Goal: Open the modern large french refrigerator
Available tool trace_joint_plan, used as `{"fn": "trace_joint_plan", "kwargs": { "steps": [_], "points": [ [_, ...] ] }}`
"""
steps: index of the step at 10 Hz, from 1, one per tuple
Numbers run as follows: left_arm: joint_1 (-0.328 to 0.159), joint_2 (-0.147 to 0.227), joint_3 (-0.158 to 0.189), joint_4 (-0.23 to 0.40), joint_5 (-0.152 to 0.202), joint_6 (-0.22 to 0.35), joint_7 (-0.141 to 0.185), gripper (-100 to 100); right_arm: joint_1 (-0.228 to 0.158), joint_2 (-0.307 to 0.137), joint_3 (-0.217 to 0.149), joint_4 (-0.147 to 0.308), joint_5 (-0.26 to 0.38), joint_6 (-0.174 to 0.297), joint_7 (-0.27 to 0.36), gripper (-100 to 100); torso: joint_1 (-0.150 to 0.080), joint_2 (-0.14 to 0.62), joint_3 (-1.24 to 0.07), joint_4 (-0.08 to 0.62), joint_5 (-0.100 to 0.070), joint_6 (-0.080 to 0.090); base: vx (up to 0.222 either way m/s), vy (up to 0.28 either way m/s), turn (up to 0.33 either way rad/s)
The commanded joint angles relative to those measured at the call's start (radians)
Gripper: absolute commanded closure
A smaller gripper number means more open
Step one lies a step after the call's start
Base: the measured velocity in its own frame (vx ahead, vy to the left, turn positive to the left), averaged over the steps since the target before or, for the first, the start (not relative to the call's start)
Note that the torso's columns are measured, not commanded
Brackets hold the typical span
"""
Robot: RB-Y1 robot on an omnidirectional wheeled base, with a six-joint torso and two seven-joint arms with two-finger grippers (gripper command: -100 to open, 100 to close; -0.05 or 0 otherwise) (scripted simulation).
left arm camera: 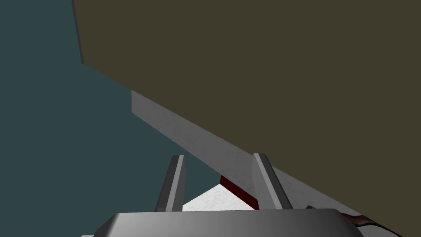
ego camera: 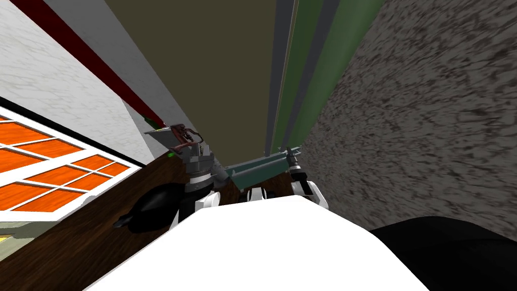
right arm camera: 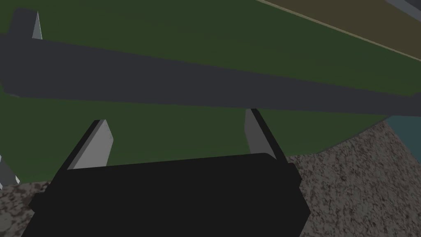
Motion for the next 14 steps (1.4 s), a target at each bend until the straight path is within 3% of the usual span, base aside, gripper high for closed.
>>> {"fn": "trace_joint_plan", "kwargs": {
  "steps": [1, 2, 3, 5, 6, 7, 8, 10, 11, 13, 14],
  "points": [
    [0.000, 0.000, 0.000, 0.000, 0.000, 0.000, 0.000, 0, -0.025, -0.024, -0.025, 0.065, 0.077, 0.061, 0.022, -100, -0.001, 0.000, 0.000, 0.000, 0.000, 0.001, -0.036, 0.025, 0.195],
    [0.000, 0.000, 0.000, 0.000, 0.000, 0.000, 0.000, 0, -0.025, -0.024, -0.025, 0.083, 0.109, 0.061, 0.022, -100, 0.000, 0.000, 0.000, 0.000, 0.000, 0.000, -0.033, 0.021, 0.124],
    [0.000, 0.000, 0.000, 0.000, 0.000, 0.000, 0.000, 0, -0.038, -0.035, -0.036, 0.116, 0.141, 0.107, 0.040, -100, 0.000, 0.000, 0.000, 0.000, 0.000, 0.001, -0.035, 0.031, 0.277],
    [0.000, 0.000, 0.000, 0.000, 0.000, 0.000, 0.000, 0, -0.038, -0.035, -0.036, 0.132, 0.179, 0.107, 0.040, -100, 0.000, 0.000, 0.000, 0.000, 0.000, 0.001, -0.020, 0.014, 0.037],
    [0.000, 0.000, 0.000, 0.000, 0.000, 0.000, 0.000, 0, -0.050, -0.045, -0.048, 0.183, 0.219, 0.154, 0.059, -100, -0.001, -0.001, 0.000, 0.000, 0.000, 0.001, -0.029, 0.020, 0.219],
    [0.000, 0.000, 0.000, 0.000, 0.000, 0.000, 0.000, 0, -0.050, -0.045, -0.048, 0.184, 0.246, 0.155, 0.059, -100, 0.000, 0.000, 0.000, 0.000, 0.000, 0.000, -0.028, 0.020, 0.168],
    [0.000, 0.000, 0.000, 0.000, 0.000, 0.000, 0.000, 0, -0.064, -0.055, -0.059, 0.228, 0.276, 0.199, 0.078, -100, 0.000, 0.000, 0.000, 0.000, 0.000, 0.000, -0.028, 0.028, 0.316],
    [0.000, 0.000, 0.000, 0.000, 0.000, 0.000, 0.000, 0, -0.064, -0.055, -0.059, 0.238, 0.330, 0.206, 0.078, -100, 0.000, 0.000, 0.000, 0.000, 0.000, 0.001, -0.019, 0.018, 0.029],
    [0.000, 0.000, 0.000, 0.000, 0.000, 0.000, 0.000, 0, -0.078, -0.063, -0.071, 0.290, 0.364, 0.254, 0.098, -100, -0.001, 0.000, 0.000, 0.000, 0.000, 0.001, -0.026, 0.031, 0.255],
    [0.000, 0.000, 0.000, 0.000, 0.000, 0.000, 0.000, 0, -0.078, -0.063, -0.071, 0.293, 0.410, 0.258, 0.098, -100, 0.000, 0.000, 0.000, 0.000, 0.000, 0.001, -0.019, 0.019, 0.081],
    [0.000, 0.000, 0.000, 0.000, 0.000, 0.000, 0.000, 0, -0.092, -0.070, -0.081, 0.345, 0.447, 0.302, 0.119, -100, -0.001, 0.000, 0.000, 0.000, 0.000, 0.001, -0.023, 0.025, 0.187]
  ]
}}
